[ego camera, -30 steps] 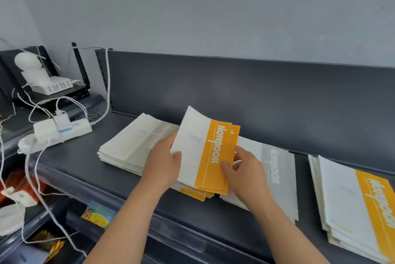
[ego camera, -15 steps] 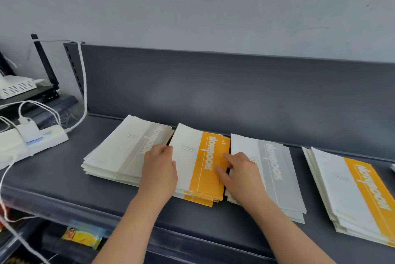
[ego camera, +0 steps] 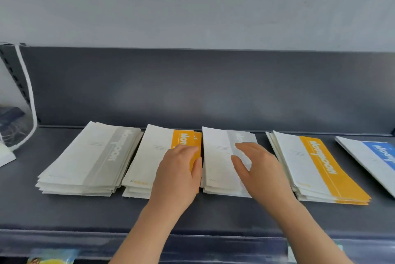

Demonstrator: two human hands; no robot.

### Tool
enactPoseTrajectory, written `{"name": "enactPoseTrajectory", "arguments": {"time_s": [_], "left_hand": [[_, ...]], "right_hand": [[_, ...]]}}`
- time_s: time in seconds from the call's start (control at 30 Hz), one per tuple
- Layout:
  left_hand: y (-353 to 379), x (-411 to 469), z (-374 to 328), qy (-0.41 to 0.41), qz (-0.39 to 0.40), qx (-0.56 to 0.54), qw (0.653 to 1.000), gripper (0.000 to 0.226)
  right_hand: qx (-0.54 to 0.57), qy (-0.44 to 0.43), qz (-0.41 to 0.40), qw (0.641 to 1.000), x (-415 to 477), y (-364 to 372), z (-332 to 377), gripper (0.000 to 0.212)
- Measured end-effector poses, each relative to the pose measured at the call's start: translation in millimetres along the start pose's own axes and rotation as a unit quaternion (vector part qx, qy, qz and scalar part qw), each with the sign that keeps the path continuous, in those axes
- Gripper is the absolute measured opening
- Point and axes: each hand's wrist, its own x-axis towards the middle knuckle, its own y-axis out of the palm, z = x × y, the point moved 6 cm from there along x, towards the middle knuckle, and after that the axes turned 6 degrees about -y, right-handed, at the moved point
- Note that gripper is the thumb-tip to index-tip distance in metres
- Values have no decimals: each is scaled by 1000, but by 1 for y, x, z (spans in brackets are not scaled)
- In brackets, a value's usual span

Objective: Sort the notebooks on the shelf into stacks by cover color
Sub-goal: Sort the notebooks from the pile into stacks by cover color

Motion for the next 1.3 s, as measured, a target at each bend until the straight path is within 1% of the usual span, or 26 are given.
{"name": "enactPoseTrajectory", "arguments": {"time_s": [0.2, 0.3, 0.47, 0.57, 0.73, 0.87, 0.97, 1.07, 1.3], "left_hand": [[31, -8, -44, 32, 29, -22, 999, 38], [45, -12, -78, 59, 35, -36, 997, 36], [80, -24, -140, 84, 54, -54, 993, 35], [104, -34, -180, 86, 53, -73, 992, 34], [147, -48, -253, 83, 58, -99, 990, 27], [180, -57, -306, 75, 46, -118, 989, 30], [205, -62, -343, 78, 53, -123, 988, 33], [228, -63, -373, 74, 68, -130, 986, 34], [280, -44, -433, 100, 90, -136, 982, 27]], "right_hand": [[-26, 49, -16, 998, -32, -36, -45, 36], [-44, 70, -36, 996, -46, -60, -72, 33], [-51, 93, -53, 993, -71, -104, -125, 35], [-57, 97, -51, 992, -86, -134, -160, 32], [-76, 114, -49, 989, -112, -187, -232, 36], [-86, 122, -53, 987, -130, -224, -287, 34], [-90, 131, -57, 986, -142, -249, -323, 34], [-99, 144, -62, 983, -150, -268, -356, 38], [-98, 168, -80, 978, -143, -301, -423, 38]]}}
